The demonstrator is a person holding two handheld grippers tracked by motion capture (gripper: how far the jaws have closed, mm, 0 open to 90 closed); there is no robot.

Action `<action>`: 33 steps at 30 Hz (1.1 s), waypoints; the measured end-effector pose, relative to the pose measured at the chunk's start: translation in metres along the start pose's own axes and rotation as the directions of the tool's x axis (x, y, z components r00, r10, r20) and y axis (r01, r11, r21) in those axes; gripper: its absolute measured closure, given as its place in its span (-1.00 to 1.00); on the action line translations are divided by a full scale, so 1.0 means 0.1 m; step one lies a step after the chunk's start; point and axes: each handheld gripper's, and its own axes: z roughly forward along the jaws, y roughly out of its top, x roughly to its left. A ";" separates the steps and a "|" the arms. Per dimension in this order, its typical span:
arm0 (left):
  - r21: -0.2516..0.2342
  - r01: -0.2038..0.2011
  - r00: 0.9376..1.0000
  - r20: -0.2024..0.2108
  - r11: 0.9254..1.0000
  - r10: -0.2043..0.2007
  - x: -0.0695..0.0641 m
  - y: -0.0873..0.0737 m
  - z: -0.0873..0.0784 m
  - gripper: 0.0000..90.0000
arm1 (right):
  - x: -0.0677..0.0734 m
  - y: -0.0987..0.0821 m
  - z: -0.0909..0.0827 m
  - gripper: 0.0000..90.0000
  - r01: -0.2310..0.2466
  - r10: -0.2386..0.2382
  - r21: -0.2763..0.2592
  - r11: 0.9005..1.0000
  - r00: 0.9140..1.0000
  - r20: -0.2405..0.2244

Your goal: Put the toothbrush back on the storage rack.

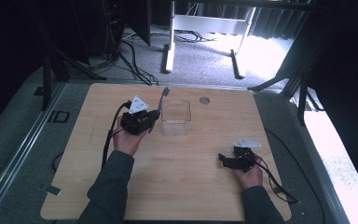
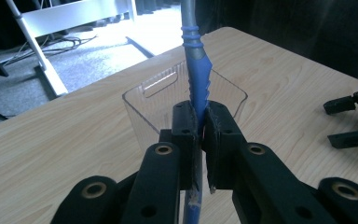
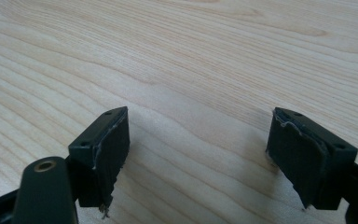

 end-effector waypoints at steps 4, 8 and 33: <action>-0.018 -0.001 1.000 0.005 1.000 0.001 0.01 -0.01 0.00 0.86 | 0.00 0.00 0.00 -0.54 0.000 0.000 0.000 1.000 1.000 0.000; -0.032 0.009 1.000 0.014 0.999 -0.009 0.02 -0.01 0.00 0.85 | 0.00 0.00 0.00 -0.54 0.000 0.000 0.000 1.000 1.000 0.000; -0.092 0.069 0.996 0.067 0.993 -0.063 0.06 0.01 0.04 0.85 | 0.00 0.00 0.00 -0.54 0.001 -0.001 0.000 1.000 1.000 -0.001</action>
